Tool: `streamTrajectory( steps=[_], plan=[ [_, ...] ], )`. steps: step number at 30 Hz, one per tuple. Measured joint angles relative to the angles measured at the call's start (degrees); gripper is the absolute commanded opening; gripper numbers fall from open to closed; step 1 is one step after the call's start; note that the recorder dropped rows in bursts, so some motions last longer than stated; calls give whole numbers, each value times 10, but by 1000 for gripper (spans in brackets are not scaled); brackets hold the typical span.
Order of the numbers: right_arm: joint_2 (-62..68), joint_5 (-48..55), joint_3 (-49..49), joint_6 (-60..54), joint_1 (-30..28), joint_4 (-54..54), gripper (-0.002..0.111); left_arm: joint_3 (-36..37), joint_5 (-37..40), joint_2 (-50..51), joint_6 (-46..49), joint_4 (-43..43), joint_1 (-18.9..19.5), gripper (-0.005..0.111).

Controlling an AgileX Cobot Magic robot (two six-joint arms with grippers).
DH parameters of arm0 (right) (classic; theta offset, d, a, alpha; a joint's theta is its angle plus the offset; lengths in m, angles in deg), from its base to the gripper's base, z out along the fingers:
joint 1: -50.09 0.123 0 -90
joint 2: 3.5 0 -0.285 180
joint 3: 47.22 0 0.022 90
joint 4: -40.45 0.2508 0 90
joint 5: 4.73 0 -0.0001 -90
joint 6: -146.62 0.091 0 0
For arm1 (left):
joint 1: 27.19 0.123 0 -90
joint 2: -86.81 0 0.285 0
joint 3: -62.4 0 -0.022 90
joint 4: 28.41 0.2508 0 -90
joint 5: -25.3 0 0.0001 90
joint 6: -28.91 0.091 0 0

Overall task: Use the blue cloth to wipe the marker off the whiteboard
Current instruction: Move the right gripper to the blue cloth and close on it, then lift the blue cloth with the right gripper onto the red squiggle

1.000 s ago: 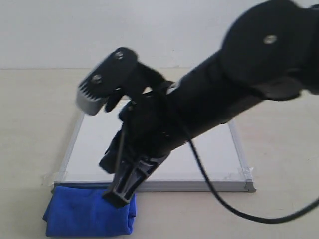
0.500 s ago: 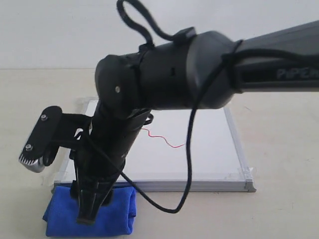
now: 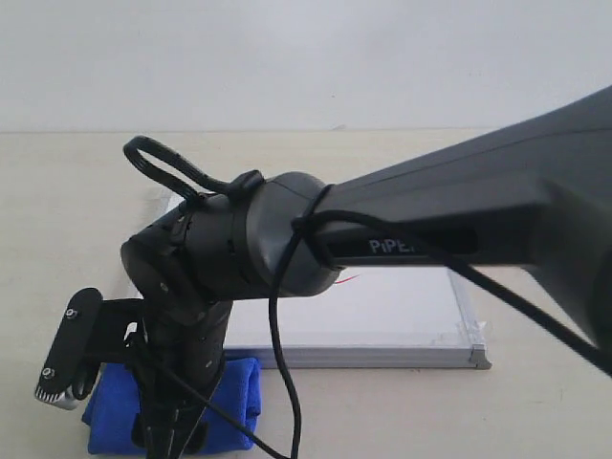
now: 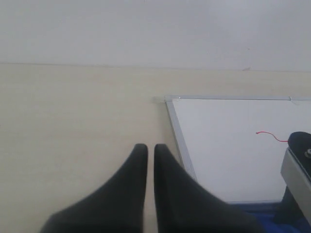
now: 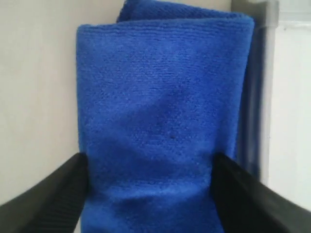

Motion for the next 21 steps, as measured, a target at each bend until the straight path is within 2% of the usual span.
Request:
streamTrajectory(
  steps=[3, 5, 6, 7, 8, 10, 21],
  plan=[
    [8, -19, 0, 17, 0, -1, 64, 0, 0, 0, 0, 0, 0, 5],
    [10, -21, 0, 21, 0, -1, 49, 0, 0, 0, 0, 0, 0, 5],
    [10, -22, 0, 24, 0, -1, 36, 0, 0, 0, 0, 0, 0, 5],
    [10, -24, 0, 27, 0, -2, 29, 0, 0, 0, 0, 0, 0, 5],
    [10, -25, 0, 27, 0, -2, 16, 0, 0, 0, 0, 0, 0, 5],
    [10, -29, 0, 27, 0, -2, 0, 0, 0, 0, 0, 0, 0, 5],
    [-44, -52, 0, 36, 0, 13, 0, 0, 0, 0, 0, 0, 0, 5]
  ],
)
